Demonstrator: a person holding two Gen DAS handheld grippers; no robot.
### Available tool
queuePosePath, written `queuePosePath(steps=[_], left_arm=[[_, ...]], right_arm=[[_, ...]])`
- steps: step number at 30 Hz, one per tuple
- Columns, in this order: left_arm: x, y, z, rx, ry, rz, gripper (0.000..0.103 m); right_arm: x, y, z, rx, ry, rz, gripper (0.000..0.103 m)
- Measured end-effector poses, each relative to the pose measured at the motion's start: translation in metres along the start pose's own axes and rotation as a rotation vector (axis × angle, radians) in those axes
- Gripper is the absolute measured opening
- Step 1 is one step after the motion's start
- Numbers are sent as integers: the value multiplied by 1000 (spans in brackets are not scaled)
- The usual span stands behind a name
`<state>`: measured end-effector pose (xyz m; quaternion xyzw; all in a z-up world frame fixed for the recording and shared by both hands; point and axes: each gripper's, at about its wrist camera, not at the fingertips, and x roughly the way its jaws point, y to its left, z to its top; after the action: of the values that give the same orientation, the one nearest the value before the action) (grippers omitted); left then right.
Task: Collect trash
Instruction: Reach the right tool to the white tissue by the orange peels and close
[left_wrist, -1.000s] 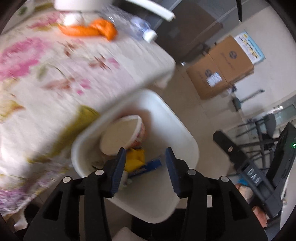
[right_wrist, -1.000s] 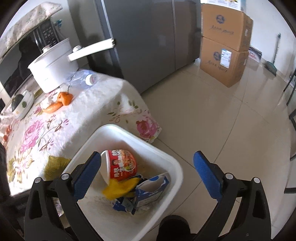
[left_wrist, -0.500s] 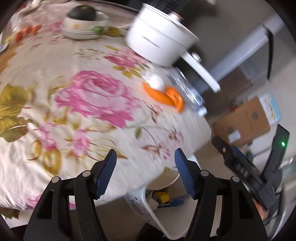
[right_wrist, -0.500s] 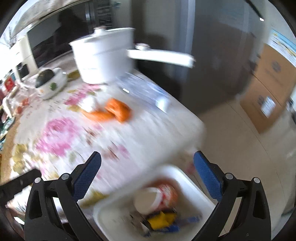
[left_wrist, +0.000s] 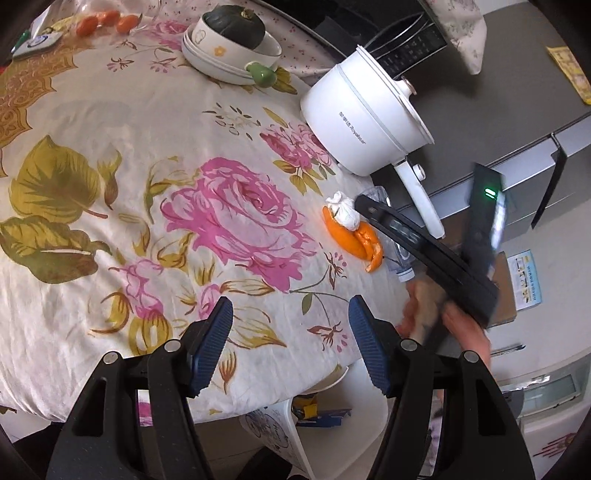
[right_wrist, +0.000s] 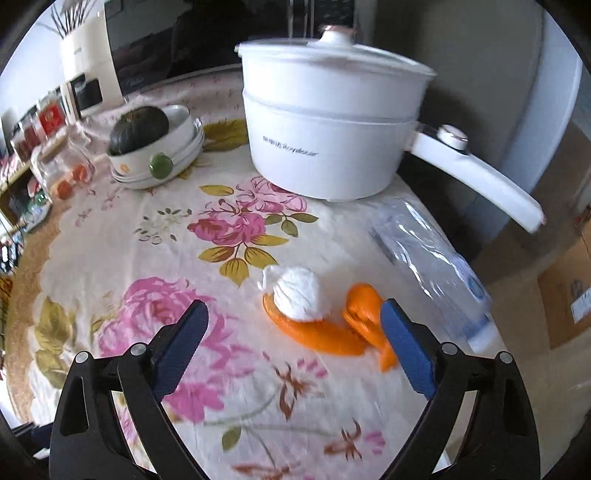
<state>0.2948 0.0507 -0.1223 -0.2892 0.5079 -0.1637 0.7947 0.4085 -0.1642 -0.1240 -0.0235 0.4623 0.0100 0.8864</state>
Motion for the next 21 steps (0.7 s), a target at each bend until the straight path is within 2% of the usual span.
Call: queuePosePath(steps=[4, 8, 12, 14, 15, 16, 18, 21], left_arm=[[-3, 2, 3, 5, 1, -1, 64], [0, 5, 3, -5, 13, -2, 64], [-2, 7, 5, -17, 9, -15, 64], [-5, 6, 6, -8, -4, -14, 64], [-6, 6, 6, -5, -7, -14, 64], [-6, 6, 6, -4, -8, -15, 64], [-4, 6, 6, -6, -3, -16, 64], [-2, 7, 6, -11, -2, -13, 64]], right_arm=[[19, 3, 9, -11, 35, -5, 86], [35, 5, 13, -10, 93, 18, 68], [44, 8, 12, -10, 109, 20, 63], [46, 8, 11, -4, 113, 19, 51], [47, 7, 12, 0, 115, 20, 39], [48, 7, 13, 1, 115, 17, 36], [44, 5, 15, 5, 103, 19, 16], [37, 4, 16, 8, 78, 28, 9]])
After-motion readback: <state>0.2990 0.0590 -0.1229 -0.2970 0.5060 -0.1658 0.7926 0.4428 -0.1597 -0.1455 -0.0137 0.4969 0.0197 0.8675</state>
